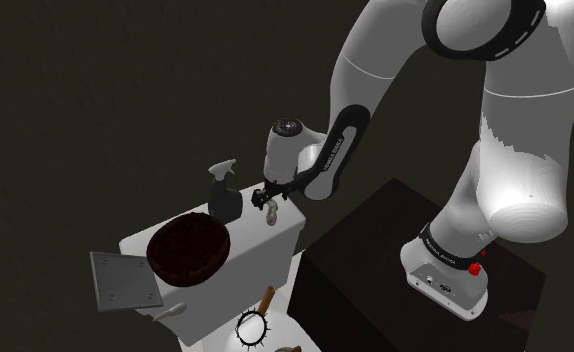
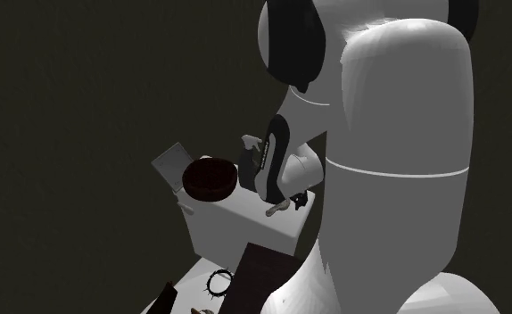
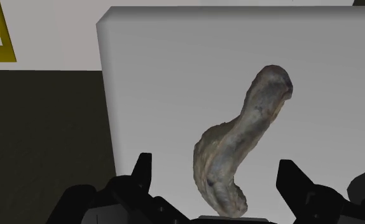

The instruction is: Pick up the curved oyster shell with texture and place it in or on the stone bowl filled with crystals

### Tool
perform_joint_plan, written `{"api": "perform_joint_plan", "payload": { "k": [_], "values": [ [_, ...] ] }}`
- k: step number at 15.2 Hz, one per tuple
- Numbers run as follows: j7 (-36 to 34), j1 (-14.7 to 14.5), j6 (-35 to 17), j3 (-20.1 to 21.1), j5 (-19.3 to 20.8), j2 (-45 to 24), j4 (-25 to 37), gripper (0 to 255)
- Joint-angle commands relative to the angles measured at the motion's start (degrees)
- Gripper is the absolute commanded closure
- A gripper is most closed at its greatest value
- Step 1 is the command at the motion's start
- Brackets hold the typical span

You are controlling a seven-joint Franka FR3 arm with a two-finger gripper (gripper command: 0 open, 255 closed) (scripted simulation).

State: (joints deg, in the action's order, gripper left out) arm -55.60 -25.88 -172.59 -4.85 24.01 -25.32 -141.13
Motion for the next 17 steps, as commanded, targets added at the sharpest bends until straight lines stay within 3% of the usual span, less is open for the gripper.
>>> {"api": "perform_joint_plan", "payload": {
  "k": [1,2,3,12,17],
  "values": [
    [0.0,0.0,0.0,0.0,0.0,0.0,0.0,0],
    [0.0,0.0,0.0,0.0,0.0,0.0,0.0,0],
    [0.0,0.0,0.0,0.0,0.0,0.0,0.0,255],
    [0.0,0.0,0.0,0.0,0.0,0.0,0.0,255],
    [1.7,1.9,3.4,2.2,-1.4,4.6,-1.3,255]
  ]
}}
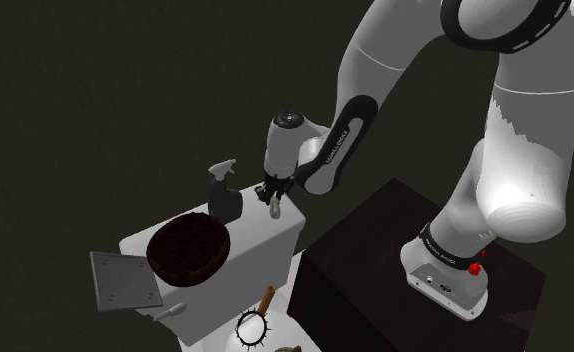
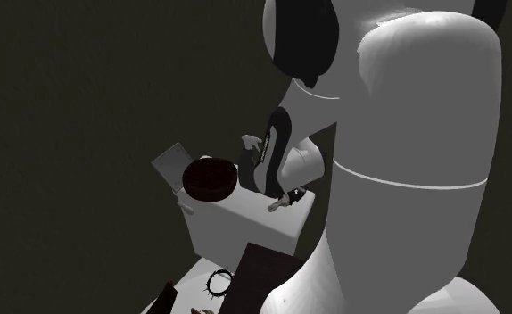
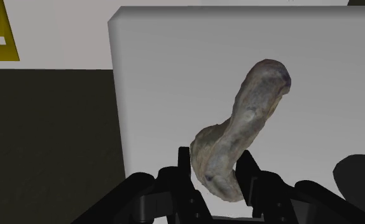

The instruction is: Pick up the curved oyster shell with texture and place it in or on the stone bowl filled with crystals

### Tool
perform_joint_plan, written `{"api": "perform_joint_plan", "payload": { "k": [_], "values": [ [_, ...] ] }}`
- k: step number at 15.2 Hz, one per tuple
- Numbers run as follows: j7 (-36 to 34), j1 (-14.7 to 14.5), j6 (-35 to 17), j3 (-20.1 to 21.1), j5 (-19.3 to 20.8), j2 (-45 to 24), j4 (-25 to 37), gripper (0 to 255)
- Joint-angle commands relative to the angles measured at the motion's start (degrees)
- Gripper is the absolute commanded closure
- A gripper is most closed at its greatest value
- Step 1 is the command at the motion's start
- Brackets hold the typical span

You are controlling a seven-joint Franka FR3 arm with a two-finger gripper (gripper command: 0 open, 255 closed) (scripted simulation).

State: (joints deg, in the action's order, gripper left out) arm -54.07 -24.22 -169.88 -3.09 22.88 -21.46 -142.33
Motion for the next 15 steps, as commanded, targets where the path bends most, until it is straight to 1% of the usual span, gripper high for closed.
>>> {"api": "perform_joint_plan", "payload": {
  "k": [1,9,15],
  "values": [
    [0.6,0.6,1.4,0.8,-0.7,1.7,-0.4,255],
    [4.3,2.9,7.1,4.0,-4.5,8.8,-1.8,255],
    [7.1,3.8,11.6,5.6,-7.7,13.8,-2.2,255]
  ]
}}
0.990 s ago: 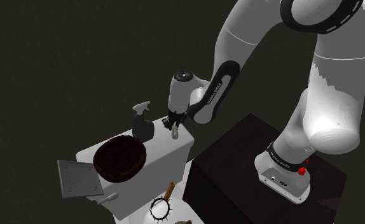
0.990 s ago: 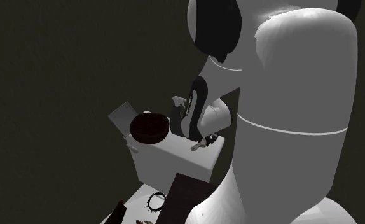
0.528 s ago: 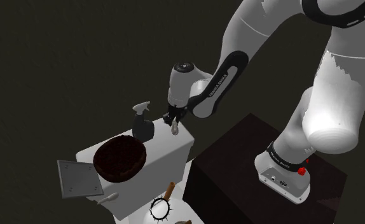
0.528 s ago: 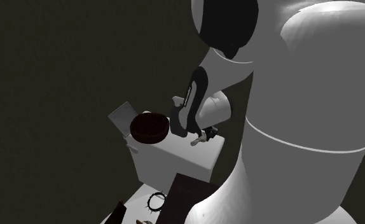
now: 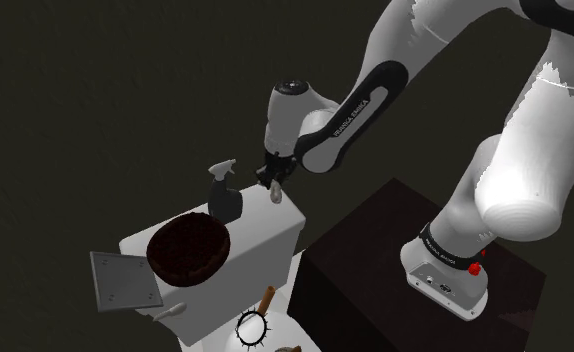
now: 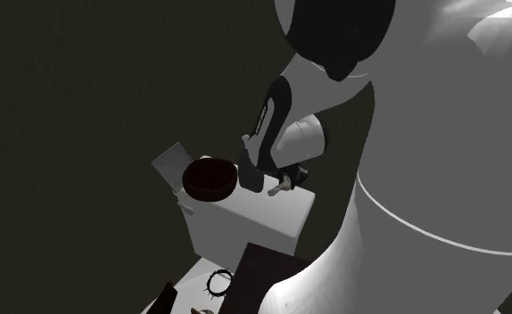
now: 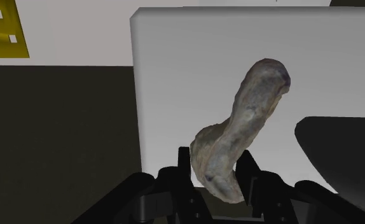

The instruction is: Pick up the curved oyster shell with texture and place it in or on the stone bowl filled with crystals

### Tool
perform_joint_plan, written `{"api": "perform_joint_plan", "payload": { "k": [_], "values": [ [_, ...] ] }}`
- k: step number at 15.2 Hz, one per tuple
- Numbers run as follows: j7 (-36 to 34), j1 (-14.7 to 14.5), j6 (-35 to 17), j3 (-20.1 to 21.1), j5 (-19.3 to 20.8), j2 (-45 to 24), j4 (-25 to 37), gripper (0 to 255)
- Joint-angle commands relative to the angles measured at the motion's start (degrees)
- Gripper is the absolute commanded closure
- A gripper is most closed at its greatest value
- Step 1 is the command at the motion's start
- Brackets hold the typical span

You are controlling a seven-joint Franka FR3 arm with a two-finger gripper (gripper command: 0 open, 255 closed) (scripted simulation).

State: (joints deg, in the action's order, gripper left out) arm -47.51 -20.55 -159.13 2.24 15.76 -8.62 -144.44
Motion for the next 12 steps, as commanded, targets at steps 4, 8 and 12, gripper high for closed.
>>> {"api": "perform_joint_plan", "payload": {
  "k": [4,8,12],
  "values": [
    [2.3,0.4,3.9,0.8,-2.5,4.1,-0.1,255],
    [3.7,0.4,7.1,1.1,-4.2,7.1,0.1,255],
    [4.9,0.2,10.4,1.3,-5.6,9.9,0.7,255]
  ]
}}
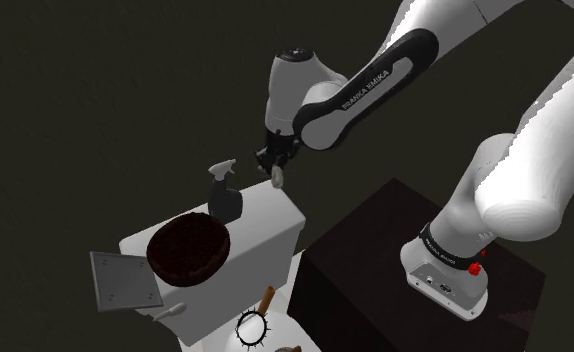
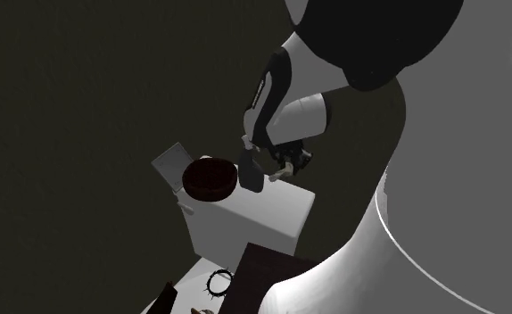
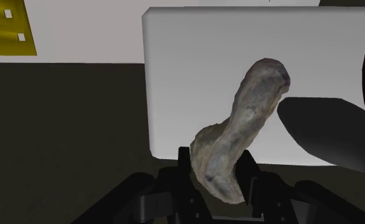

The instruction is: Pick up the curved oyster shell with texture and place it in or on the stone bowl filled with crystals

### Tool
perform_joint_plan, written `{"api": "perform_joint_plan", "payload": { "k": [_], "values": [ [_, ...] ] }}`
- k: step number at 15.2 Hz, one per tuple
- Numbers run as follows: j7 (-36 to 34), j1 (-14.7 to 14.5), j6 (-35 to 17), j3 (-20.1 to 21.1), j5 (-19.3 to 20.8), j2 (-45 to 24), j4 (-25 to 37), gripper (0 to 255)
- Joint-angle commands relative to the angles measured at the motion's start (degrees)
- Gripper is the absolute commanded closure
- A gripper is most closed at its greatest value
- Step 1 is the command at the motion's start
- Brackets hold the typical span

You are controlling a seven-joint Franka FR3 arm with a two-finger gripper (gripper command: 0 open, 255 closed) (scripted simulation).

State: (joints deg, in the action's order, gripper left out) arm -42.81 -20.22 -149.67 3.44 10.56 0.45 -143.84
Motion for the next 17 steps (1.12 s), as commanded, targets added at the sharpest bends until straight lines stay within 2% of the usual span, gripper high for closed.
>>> {"api": "perform_joint_plan", "payload": {
  "k": [1,9,17],
  "values": [
    [0.3,-0.1,1.0,0.1,-0.4,1.0,0.1,255],
    [-11.7,-5.7,6.1,5.1,1.9,-6.4,11.1,255],
    [-21.2,-11.9,12.8,8.0,4.6,-16.2,26.0,255]
  ]
}}
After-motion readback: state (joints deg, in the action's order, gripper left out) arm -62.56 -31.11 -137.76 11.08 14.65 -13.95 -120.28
